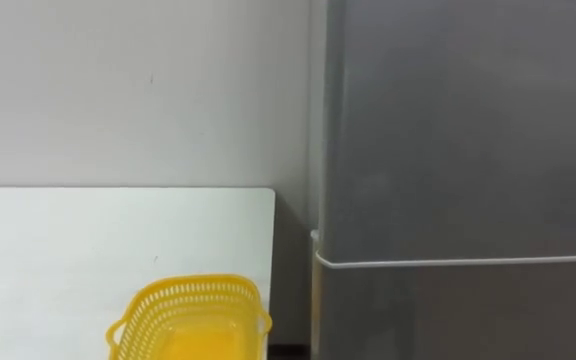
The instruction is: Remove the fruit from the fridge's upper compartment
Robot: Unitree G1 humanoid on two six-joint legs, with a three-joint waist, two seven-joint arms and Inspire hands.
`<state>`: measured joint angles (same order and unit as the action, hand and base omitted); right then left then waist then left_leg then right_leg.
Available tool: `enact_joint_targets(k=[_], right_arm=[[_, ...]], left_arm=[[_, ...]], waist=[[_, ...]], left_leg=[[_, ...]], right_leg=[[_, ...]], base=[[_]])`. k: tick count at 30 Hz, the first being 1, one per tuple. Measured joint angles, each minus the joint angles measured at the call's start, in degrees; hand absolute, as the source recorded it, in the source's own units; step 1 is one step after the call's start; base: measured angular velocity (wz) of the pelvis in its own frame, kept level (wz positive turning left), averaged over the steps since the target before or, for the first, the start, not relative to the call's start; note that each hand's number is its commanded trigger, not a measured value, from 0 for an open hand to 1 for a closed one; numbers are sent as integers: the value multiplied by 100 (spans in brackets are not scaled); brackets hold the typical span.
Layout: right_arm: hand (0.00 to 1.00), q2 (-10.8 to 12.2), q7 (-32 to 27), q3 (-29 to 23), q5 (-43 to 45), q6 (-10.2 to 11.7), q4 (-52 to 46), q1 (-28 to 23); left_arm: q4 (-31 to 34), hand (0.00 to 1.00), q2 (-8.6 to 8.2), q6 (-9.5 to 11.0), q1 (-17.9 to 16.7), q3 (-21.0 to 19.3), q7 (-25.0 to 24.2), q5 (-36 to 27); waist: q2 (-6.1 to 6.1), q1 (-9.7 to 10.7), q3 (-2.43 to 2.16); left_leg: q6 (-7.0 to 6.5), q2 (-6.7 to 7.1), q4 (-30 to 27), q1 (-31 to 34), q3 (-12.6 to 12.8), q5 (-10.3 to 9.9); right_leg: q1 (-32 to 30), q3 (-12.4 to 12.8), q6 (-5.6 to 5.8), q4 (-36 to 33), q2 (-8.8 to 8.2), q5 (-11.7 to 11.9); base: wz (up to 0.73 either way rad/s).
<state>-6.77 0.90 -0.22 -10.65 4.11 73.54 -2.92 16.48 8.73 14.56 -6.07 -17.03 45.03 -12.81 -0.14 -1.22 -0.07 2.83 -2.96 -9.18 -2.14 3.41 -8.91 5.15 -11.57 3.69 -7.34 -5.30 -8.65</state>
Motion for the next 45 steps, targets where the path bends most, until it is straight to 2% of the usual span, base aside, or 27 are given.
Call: enact_joint_targets(k=[6, 9, 12, 14, 16, 17, 19, 22, 25, 28, 31, 36, 41, 45], right_arm=[[0, 5, 140, -9, -21, 72, 12, 16], [0, 12, 180, -60, 3, 92, 14, 30], [0, 29, 177, -126, 20, 80, 56, 54], [0, 38, 173, -191, 23, 77, 54, 72], [0, 32, 177, -247, 23, 69, 33, 67], [0, 32, 183, -287, 27, 65, 24, 72], [0, 34, 243, -355, 29, 57, 26, 69], [0, 16, 306, -478, 70, 13, 31, 88], [0, -26, 300, -513, 179, 4, 70, 127], [0, -65, 300, -528, 223, -3, 71, 142], [0, -111, 371, -557, 209, -55, 64, 167], [0, -176, 470, -568, 220, -171, 100, 175], [0, -210, 485, -571, 225, -175, 69, 173], [0, -239, 534, -567, 225, -208, 67, 177]], left_arm=[[984, 0, -12, -8, 41, 322, -1021, -61], [1194, 0, -85, -102, 325, 709, -1512, -73], [1206, 0, -84, -277, 569, 974, -2155, -282], [1206, 0, -84, -398, 603, 1128, -2501, -283], [1242, 0, -86, -604, 615, 1358, -2964, -418], [1259, 0, -87, -645, 622, 1402, -3086, -463], [1312, 0, -92, -837, 773, 1571, -3581, -530], [1416, 0, -71, -960, 964, 1678, -4187, -567], [1432, 0, -52, -1102, 1160, 1802, -4733, -576], [1502, 0, -38, -1269, 1167, 1848, -5206, -813], [1677, 0, 4, -1423, 1200, 1855, -5587, -1428], [1804, 0, 74, -1473, 1280, 1872, -6073, -2152], [1815, 0, 131, -1604, 1272, 1968, -6342, -2518], [1815, 0, 192, -1606, 1270, 2014, -6490, -2830]], waist=[[-14, 267, 10], [-17, 364, 12], [7, 509, 8], [31, 597, 11], [60, 698, 8], [67, 719, 4], [90, 752, 0], [126, 853, -23], [166, 880, -24], [199, 912, -28], [237, 914, -29], [247, 904, -26], [268, 901, -17], [275, 886, -18]], left_leg=[[-1, 28, -1, 7, -119, 1], [-2, 34, -5, 56, -126, 1], [-3, 35, -17, 47, -124, 2], [-3, 35, -19, 47, -120, 2], [-2, 35, -23, 72, -98, 1], [-2, 35, -23, 88, -97, 1], [-2, 35, -21, 100, -95, 1], [-2, 35, -20, 95, -92, 1], [-2, 31, -20, 54, -12, 1], [-3, 23, -22, 51, 136, 1], [-3, 21, -19, 71, 156, 1], [-4, 22, -20, 54, 168, 2], [-4, 22, -21, 47, 174, 2], [-4, 22, -23, 47, 174, 2]], right_leg=[[62, 41, -2, 67, 7, -17], [36, 54, -2, 69, 10, -18], [57, 54, -2, 67, 10, -17], [49, 56, -3, 68, 10, -18], [11, 73, -7, 67, 8, -21], [-6, 75, -6, 65, 8, -23], [-27, 89, -6, 64, 8, -23], [-25, 92, -6, 62, 8, -23], [-24, 163, -6, 59, 8, -23], [-56, 253, -3, 57, 7, -26], [-104, 310, -3, 30, 8, -36], [-103, 356, -4, 12, 8, -36], [-120, 366, -5, -45, 8, -73], [-110, 361, -6, -46, 8, -76]], base=[[7], [5], [0], [0], [-4], [0], [0], [0], [-10], [-14], [-5], [-1], [0], [0]])
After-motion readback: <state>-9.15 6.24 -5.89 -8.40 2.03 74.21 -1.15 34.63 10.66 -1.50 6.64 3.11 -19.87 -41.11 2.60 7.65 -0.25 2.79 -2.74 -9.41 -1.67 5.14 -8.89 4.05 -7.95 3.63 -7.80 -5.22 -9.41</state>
